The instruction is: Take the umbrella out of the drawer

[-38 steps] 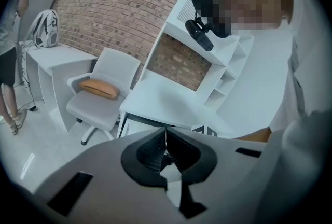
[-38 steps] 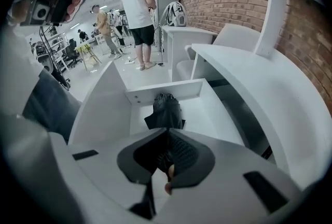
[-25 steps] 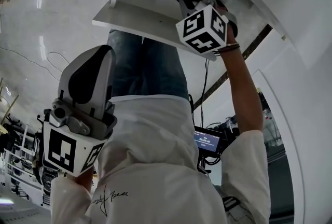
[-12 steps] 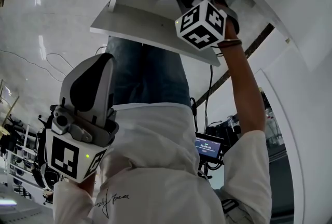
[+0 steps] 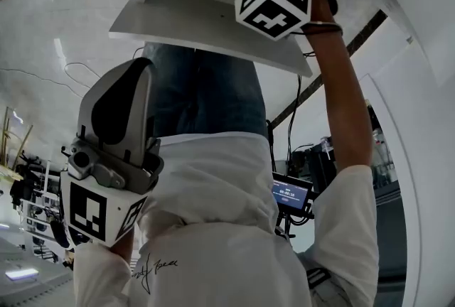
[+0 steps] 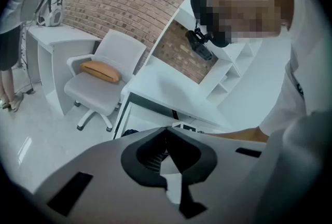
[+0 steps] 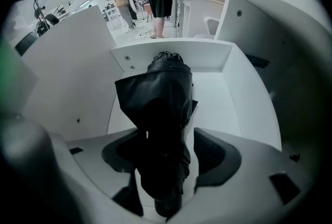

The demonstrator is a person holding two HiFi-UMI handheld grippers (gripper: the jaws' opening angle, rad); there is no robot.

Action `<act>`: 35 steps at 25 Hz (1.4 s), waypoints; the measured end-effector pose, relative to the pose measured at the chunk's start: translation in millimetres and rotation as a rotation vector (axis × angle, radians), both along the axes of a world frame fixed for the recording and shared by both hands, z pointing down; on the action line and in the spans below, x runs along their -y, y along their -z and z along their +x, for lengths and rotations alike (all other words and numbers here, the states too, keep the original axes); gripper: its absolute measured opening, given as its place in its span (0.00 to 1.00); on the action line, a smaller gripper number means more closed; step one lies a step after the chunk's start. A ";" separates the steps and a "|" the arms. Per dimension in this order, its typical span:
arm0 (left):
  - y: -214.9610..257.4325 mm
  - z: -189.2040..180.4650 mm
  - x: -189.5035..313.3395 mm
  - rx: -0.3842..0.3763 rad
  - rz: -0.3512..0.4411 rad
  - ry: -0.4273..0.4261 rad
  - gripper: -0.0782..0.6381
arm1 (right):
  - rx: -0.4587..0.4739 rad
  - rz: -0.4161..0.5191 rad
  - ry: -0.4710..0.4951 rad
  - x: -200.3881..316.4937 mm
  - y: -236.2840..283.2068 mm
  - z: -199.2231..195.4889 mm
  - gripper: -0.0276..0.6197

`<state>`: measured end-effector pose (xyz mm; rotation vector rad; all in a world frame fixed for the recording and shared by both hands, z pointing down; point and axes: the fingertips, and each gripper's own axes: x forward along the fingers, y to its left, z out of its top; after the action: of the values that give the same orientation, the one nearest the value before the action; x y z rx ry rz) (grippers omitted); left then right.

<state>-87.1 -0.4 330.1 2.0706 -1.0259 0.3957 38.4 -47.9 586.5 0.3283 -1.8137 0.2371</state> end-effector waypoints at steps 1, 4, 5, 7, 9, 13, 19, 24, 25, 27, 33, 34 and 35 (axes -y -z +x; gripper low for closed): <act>0.1 0.6 0.7 -0.001 -0.003 -0.001 0.13 | 0.001 -0.009 0.001 -0.3 -1.7 -1.4 0.45; 0.7 2.5 2.7 -0.004 -0.003 -0.001 0.13 | -0.001 -0.025 -0.003 -0.6 -9.2 -3.2 0.46; 0.9 2.9 2.7 -0.004 -0.003 -0.001 0.13 | -0.008 -0.024 -0.001 -0.5 -12.2 -3.6 0.46; 1.6 3.4 1.8 -0.005 0.000 -0.002 0.13 | -0.030 -0.017 0.007 -0.9 -17.7 -5.6 0.47; 2.8 4.0 0.6 -0.010 0.001 -0.003 0.13 | -0.056 0.002 0.015 -1.4 -24.3 -7.6 0.47; 6.3 4.4 0.4 -0.036 0.006 0.003 0.13 | -0.084 0.044 0.025 1.2 -35.8 -5.4 0.46; 12.7 4.1 -3.0 -0.052 0.031 0.013 0.13 | -0.050 -0.029 -0.042 1.7 -39.4 -4.6 0.46; 19.6 3.1 -5.8 -0.056 0.053 0.026 0.13 | -0.058 -0.030 -0.058 1.3 -40.3 -5.1 0.43; 21.8 2.6 -5.9 -0.055 0.058 0.027 0.13 | -0.058 -0.029 -0.062 0.6 -40.4 -5.1 0.43; 26.4 1.3 -5.3 -0.052 0.069 0.030 0.13 | -0.059 -0.032 -0.073 -1.1 -41.0 -3.9 0.43; 38.5 -6.8 -1.6 -0.023 0.097 0.054 0.13 | -0.063 -0.061 -0.106 -9.1 -39.3 0.5 0.42; 40.6 -6.9 -1.5 -0.020 0.101 0.053 0.13 | -0.062 -0.066 -0.109 -11.7 -38.4 1.3 0.42; 42.7 -6.3 -1.5 -0.018 0.105 0.051 0.13 | -0.059 -0.071 -0.112 -14.7 -37.7 2.5 0.42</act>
<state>-93.4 1.1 287.4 2.1316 -1.1077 0.3031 40.8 -33.2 624.2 0.3837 -1.7262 0.3657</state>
